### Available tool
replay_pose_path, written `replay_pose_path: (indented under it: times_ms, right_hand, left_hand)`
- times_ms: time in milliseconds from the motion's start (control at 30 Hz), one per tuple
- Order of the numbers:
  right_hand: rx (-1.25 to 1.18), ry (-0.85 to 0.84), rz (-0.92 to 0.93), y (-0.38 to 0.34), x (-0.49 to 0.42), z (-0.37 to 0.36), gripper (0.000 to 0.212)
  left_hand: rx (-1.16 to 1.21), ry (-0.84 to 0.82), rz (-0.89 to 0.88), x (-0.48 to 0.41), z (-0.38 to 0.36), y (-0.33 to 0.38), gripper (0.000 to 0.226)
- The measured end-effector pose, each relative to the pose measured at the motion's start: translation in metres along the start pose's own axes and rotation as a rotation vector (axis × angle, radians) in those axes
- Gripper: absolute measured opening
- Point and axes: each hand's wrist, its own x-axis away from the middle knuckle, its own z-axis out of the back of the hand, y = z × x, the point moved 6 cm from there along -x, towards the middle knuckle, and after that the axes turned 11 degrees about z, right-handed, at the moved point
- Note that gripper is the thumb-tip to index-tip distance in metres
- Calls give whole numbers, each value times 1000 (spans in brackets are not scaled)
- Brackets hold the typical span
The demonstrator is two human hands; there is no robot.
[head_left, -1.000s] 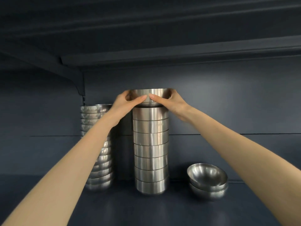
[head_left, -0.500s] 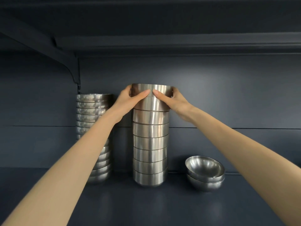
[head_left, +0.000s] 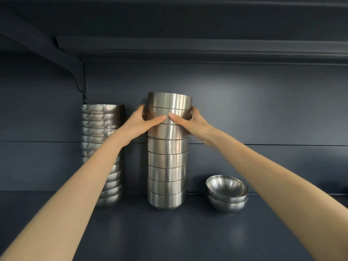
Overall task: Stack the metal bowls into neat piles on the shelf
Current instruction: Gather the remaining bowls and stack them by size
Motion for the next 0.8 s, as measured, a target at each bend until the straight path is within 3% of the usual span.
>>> replay_pose_path:
  times_ms: [67, 167, 233, 400, 567, 667, 800]
  right_hand:
    - [36, 3, -2, 6, 7, -3, 90]
    - [74, 16, 1, 6, 6, -1, 85]
    - [107, 7, 8, 3, 3, -1, 84]
    - [98, 17, 24, 4, 5, -3, 90]
    - [111, -39, 17, 3, 15, -2, 93]
    - [287, -125, 26, 8, 33, 8, 95]
    - [674, -266, 55, 23, 70, 29, 92]
  left_hand:
    - [-14, 5, 31, 4, -1, -11, 113]
    - [-14, 29, 25, 5, -6, -17, 73]
    - [-12, 26, 18, 5, -8, -19, 61]
    - [-4, 28, 17, 6, -8, -22, 65]
    - [-98, 4, 55, 15, -9, -23, 92]
    - [-229, 27, 67, 29, -8, -27, 112]
    - [-468, 114, -9, 67, -19, -25, 89]
